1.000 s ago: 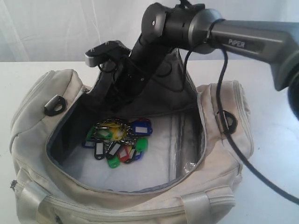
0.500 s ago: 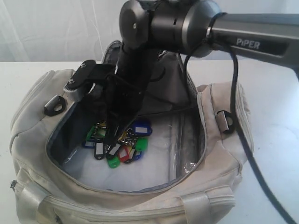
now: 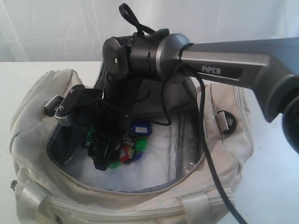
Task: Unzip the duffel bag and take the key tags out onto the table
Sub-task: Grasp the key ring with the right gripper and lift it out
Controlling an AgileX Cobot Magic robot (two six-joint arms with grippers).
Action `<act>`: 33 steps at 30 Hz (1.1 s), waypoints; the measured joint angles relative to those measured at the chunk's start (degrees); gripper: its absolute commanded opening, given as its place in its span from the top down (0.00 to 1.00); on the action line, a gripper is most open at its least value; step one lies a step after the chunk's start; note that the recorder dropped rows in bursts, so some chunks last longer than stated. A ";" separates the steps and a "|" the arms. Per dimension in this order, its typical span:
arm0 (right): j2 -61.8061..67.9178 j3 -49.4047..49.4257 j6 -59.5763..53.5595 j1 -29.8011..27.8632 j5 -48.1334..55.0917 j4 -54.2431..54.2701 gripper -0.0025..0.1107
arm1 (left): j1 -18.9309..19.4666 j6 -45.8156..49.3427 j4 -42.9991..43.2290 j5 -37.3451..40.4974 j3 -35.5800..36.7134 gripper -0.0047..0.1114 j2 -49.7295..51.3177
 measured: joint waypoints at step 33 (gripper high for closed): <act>-9.45 0.42 7.86 0.56 8.47 -9.11 0.98 | 0.00 0.00 -0.35 0.00 0.00 0.96 0.00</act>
